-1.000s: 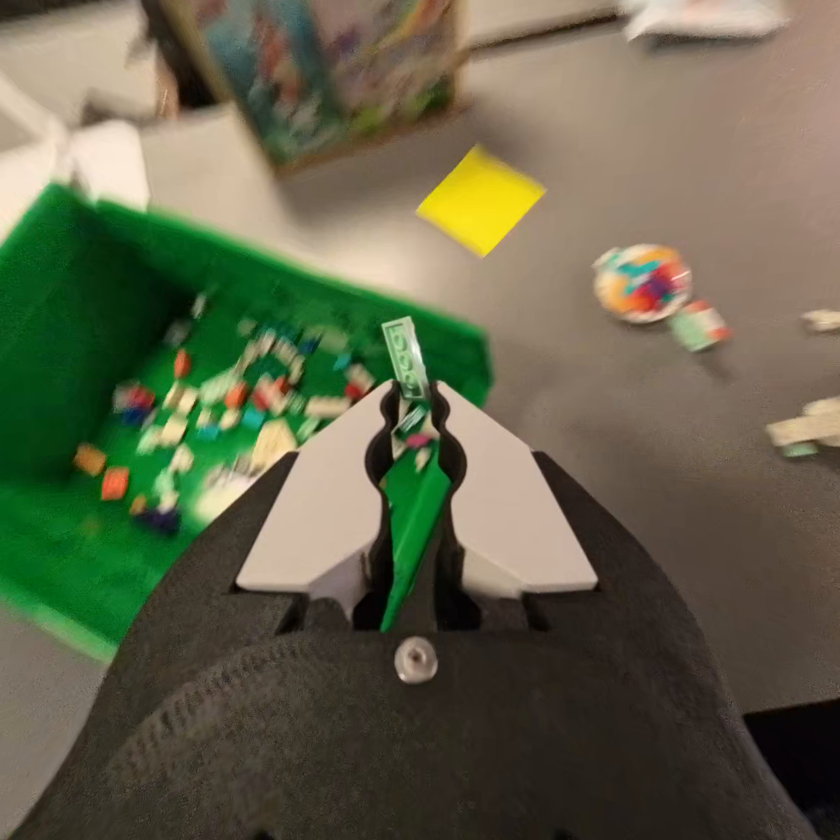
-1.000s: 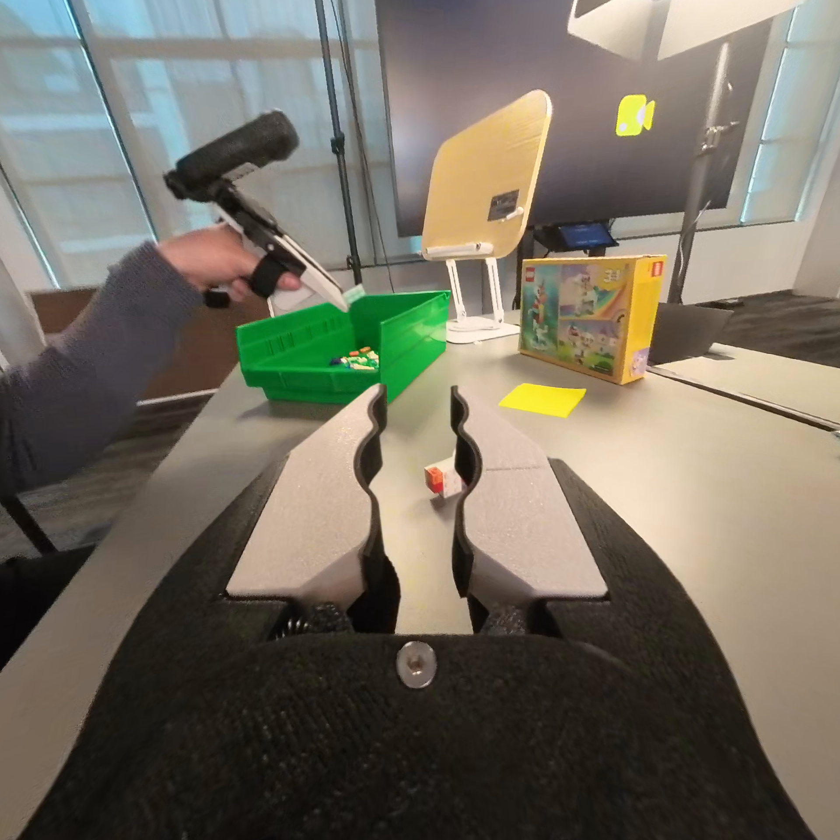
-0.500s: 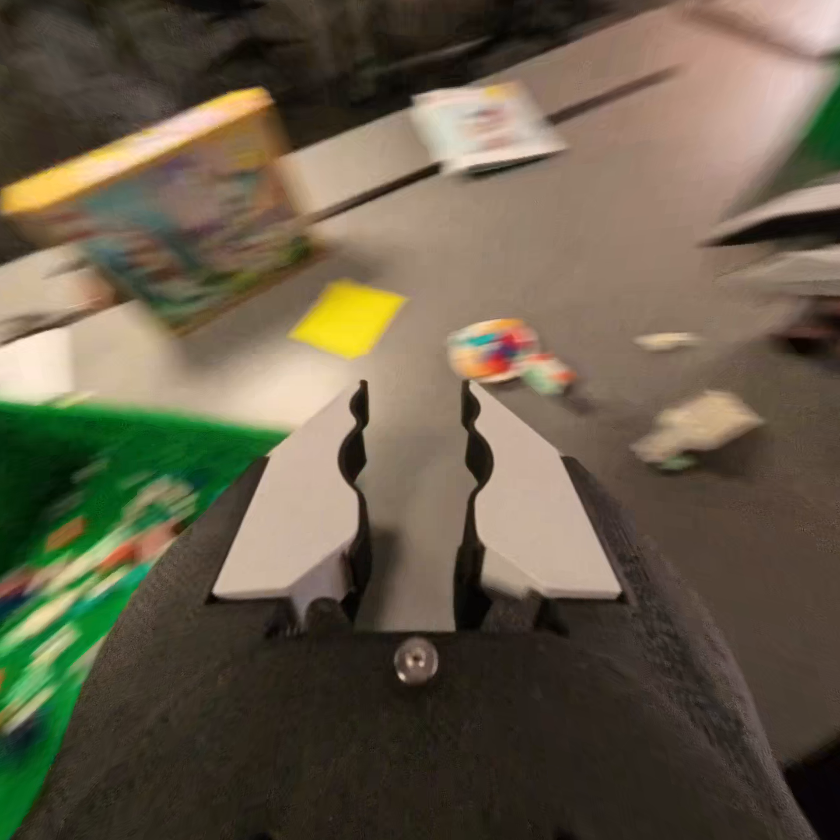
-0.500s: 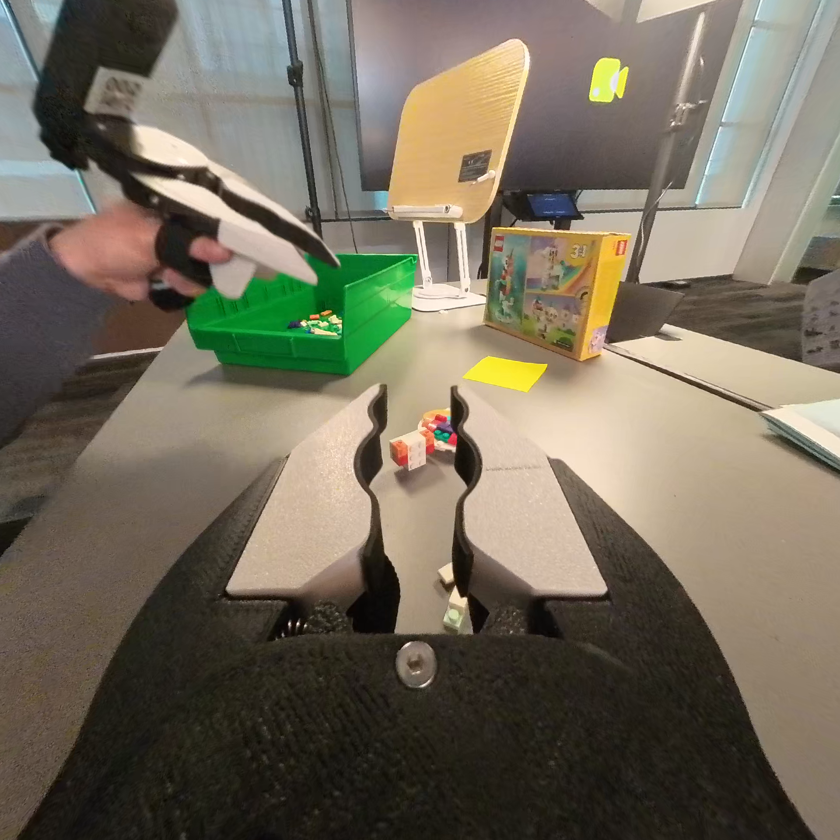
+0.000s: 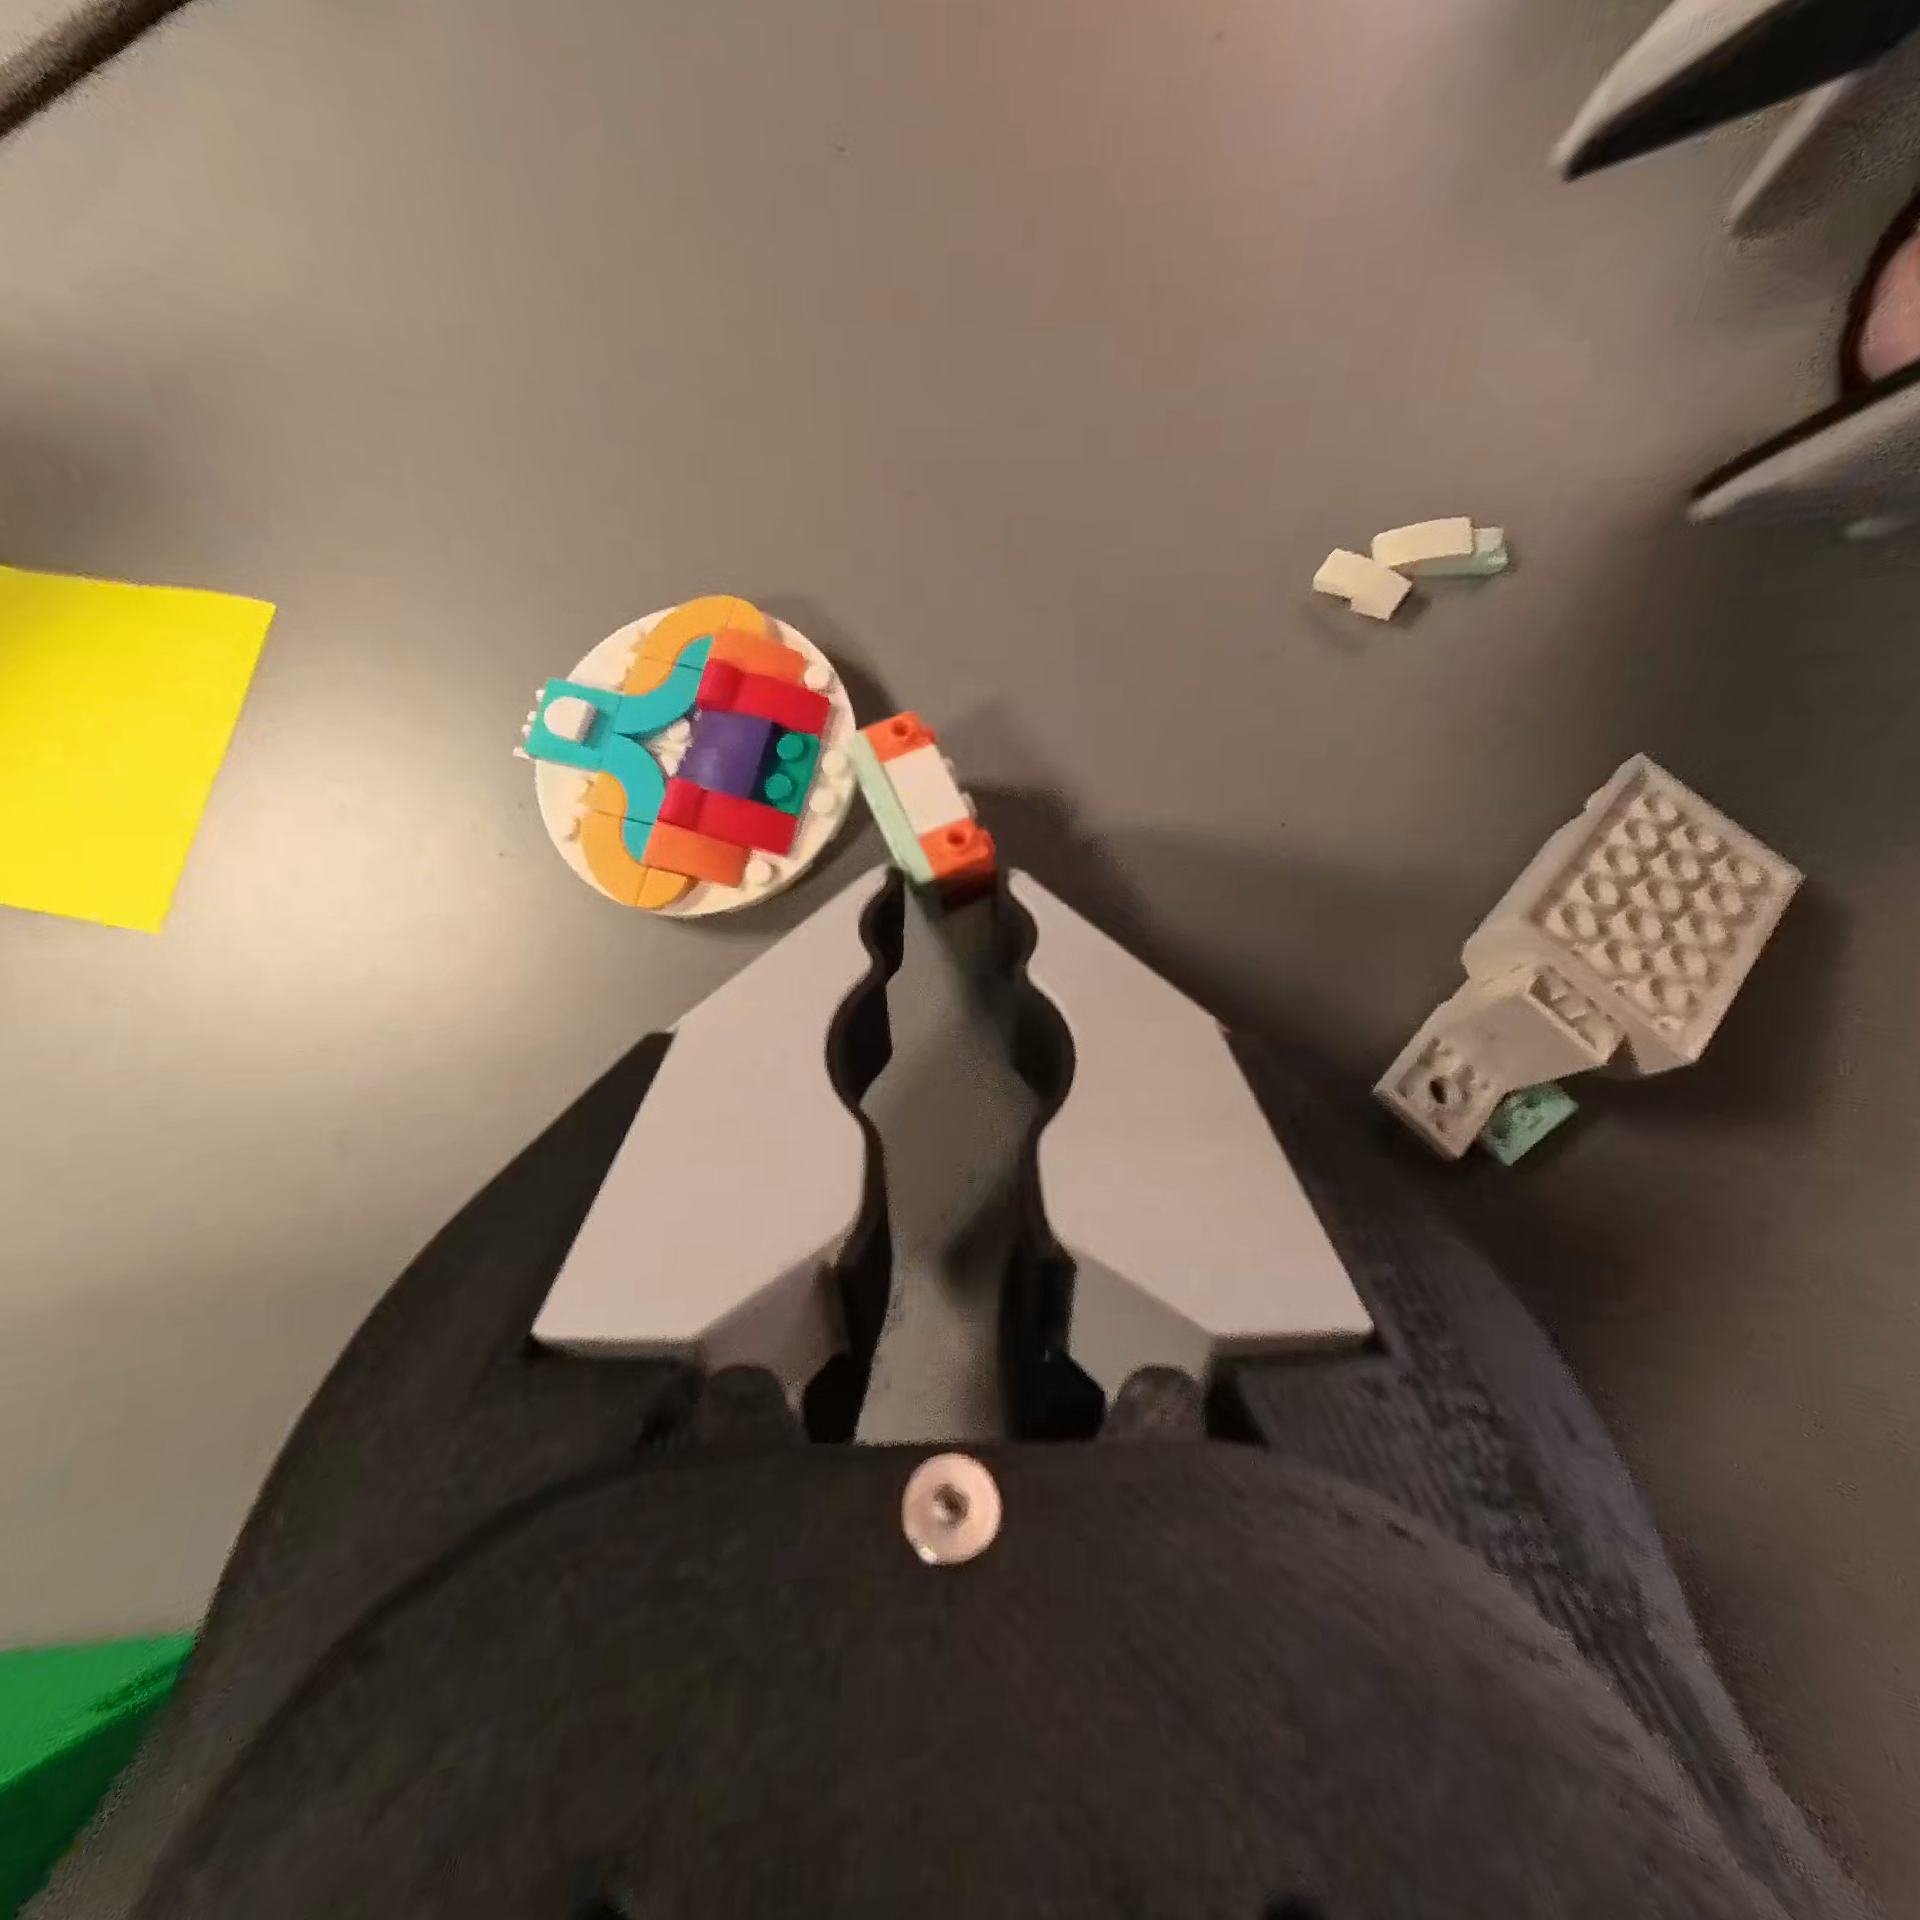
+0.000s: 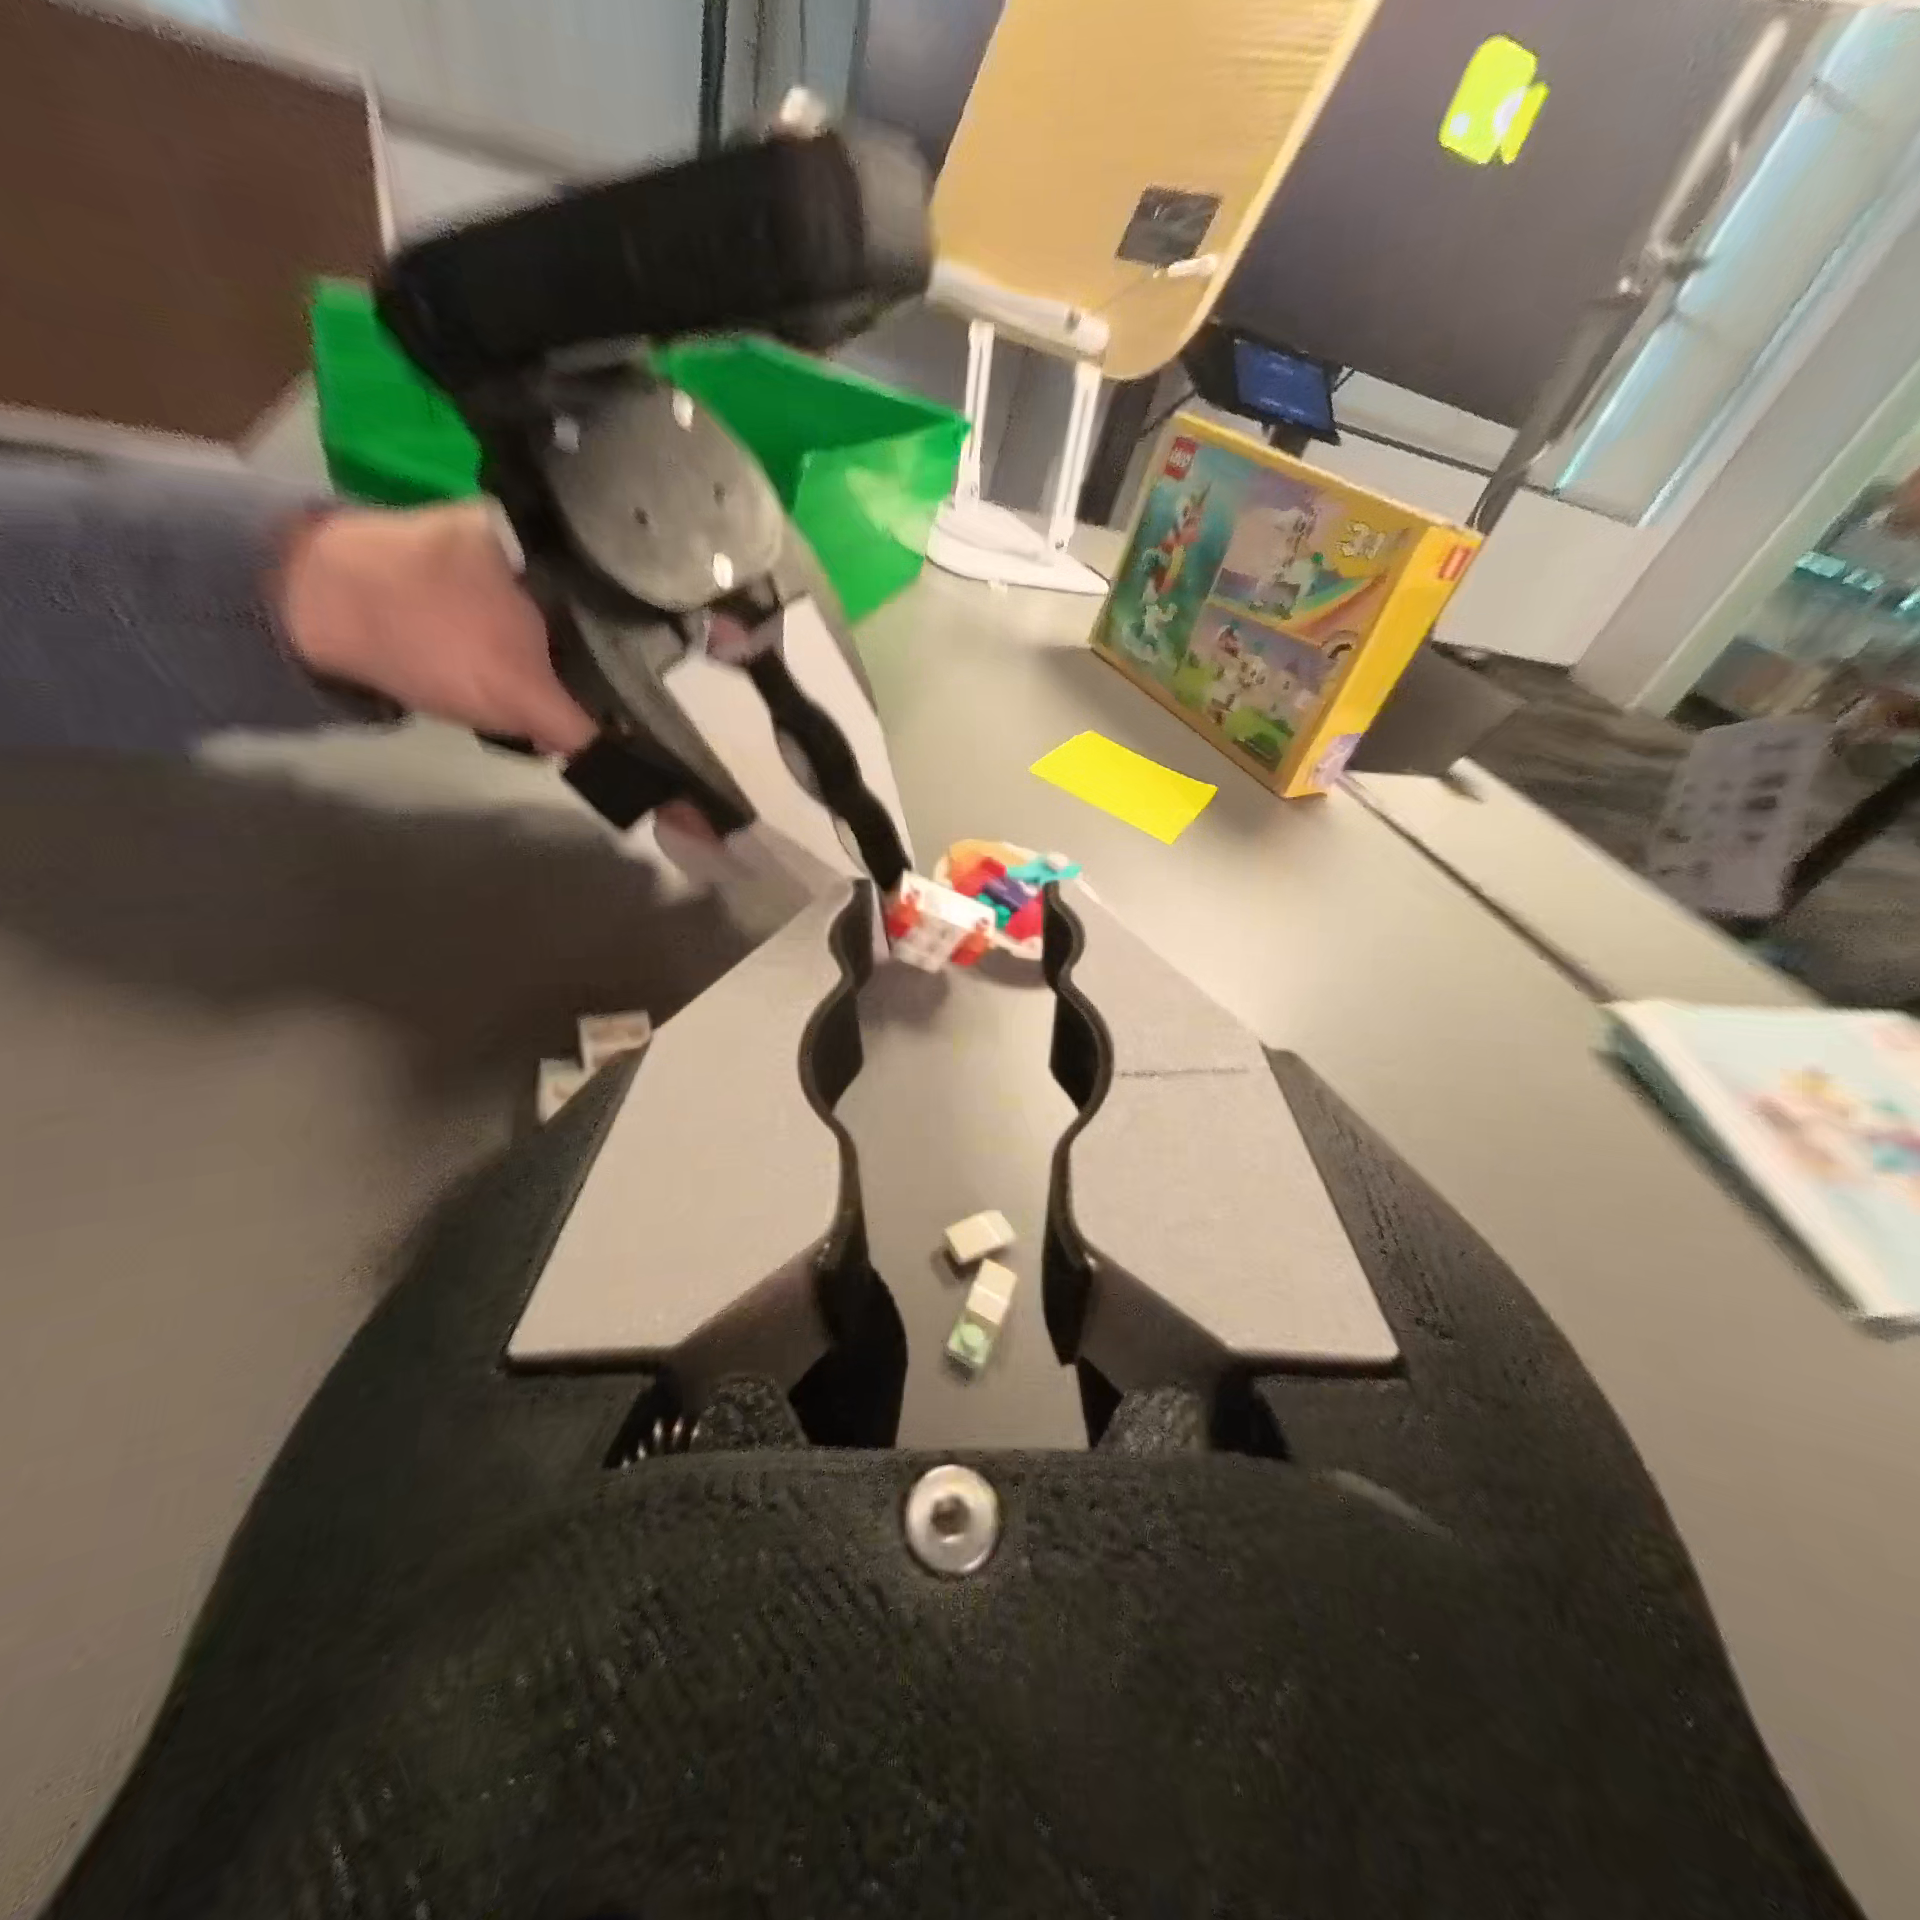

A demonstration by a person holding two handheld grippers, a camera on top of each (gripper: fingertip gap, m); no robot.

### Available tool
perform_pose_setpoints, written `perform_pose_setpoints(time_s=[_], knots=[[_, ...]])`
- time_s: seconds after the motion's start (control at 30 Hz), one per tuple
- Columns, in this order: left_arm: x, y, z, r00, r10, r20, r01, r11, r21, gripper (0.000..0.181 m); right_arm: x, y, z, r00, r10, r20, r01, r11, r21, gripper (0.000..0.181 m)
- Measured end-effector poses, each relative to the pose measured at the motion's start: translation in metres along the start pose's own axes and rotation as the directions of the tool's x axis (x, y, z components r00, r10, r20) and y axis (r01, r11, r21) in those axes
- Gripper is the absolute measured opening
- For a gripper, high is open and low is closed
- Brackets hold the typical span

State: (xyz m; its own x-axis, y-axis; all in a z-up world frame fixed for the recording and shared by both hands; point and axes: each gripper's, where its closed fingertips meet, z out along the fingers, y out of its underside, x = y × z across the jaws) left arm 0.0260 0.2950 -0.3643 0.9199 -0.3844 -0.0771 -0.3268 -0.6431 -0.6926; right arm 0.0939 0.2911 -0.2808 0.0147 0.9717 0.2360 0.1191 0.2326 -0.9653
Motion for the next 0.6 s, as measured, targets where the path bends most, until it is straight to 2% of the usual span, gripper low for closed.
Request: perform_pose_setpoints(time_s=[0.07,0.13,0.17,0.23,0.33,0.43,0.5,0.57,0.6], knots=[[0.011,-0.005,-0.006,0.996,0.041,-0.083,-0.038,0.999,0.038,0.015,-0.007,0.008,0.003,0.977,-0.212,-0.014,0.210,0.974,-0.087,0.033],[0.033,-0.011,-0.013,0.970,0.022,-0.244,-0.004,0.997,0.076,0.015,-0.014,0.015,0.006,0.892,-0.452,-0.019,0.442,0.880,-0.173,0.034],[0.048,-0.014,-0.018,0.934,0.006,-0.357,0.025,0.996,0.082,0.015,-0.021,0.020,0.008,0.845,-0.535,0.011,0.526,0.826,-0.201,0.034],[0.066,-0.021,-0.027,0.859,-0.051,-0.509,0.110,0.990,0.087,0.015,-0.031,0.032,0.013,0.779,-0.623,0.072,0.619,0.745,-0.249,0.033],[0.074,-0.019,-0.031,0.807,-0.091,-0.583,0.148,0.988,0.050,0.014,-0.036,0.040,0.015,0.746,-0.654,0.122,0.659,0.700,-0.275,0.022],[0.076,-0.016,-0.030,0.799,-0.092,-0.594,0.139,0.990,0.034,0.014,-0.038,0.043,0.014,0.787,-0.598,0.152,0.614,0.731,-0.298,0.022],[0.076,-0.019,-0.032,0.788,-0.067,-0.612,0.137,0.988,0.068,0.015,-0.036,0.039,0.013,0.835,-0.532,0.141,0.549,0.786,-0.285,0.022],[0.075,-0.025,-0.038,0.787,0.000,-0.617,0.116,0.982,0.148,0.045,-0.037,0.027,0.009,0.915,-0.378,0.140,0.400,0.891,-0.213,0.022],[0.073,-0.029,-0.041,0.799,0.056,-0.599,0.091,0.973,0.214,0.047,-0.037,0.018,0.007,0.947,-0.288,0.142,0.309,0.938,-0.160,0.021]])
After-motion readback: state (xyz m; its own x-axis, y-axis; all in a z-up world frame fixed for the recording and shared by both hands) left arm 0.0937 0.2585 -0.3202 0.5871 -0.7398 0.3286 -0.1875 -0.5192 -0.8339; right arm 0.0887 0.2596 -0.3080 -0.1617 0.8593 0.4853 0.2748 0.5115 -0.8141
